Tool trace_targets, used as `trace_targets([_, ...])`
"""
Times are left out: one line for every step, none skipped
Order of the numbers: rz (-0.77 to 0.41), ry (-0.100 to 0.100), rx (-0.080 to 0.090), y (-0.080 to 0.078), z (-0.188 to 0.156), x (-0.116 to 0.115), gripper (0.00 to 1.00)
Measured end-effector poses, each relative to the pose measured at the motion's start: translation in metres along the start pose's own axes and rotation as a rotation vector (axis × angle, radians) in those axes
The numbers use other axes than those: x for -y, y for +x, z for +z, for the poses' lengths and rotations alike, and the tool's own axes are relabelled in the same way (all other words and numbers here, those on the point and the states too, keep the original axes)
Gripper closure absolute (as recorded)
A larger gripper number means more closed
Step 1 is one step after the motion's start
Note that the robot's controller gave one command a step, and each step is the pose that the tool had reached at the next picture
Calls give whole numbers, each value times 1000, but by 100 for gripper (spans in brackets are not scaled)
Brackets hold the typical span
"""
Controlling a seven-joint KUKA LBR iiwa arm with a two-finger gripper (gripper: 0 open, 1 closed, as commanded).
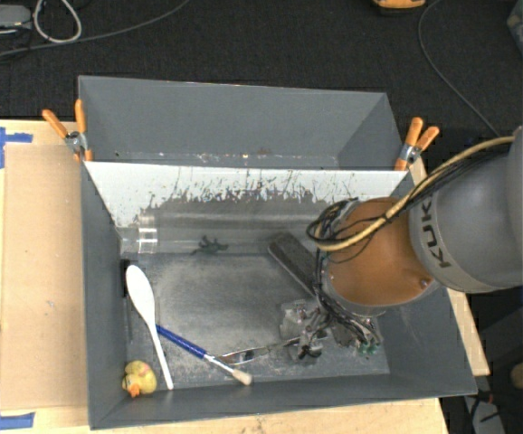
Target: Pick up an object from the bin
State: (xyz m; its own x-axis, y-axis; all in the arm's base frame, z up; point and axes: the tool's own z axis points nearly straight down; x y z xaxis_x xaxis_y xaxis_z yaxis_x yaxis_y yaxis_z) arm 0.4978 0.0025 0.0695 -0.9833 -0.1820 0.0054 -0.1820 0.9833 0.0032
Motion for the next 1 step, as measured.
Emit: trace_targets([1, -2, -13, 4, -25, -1, 100])
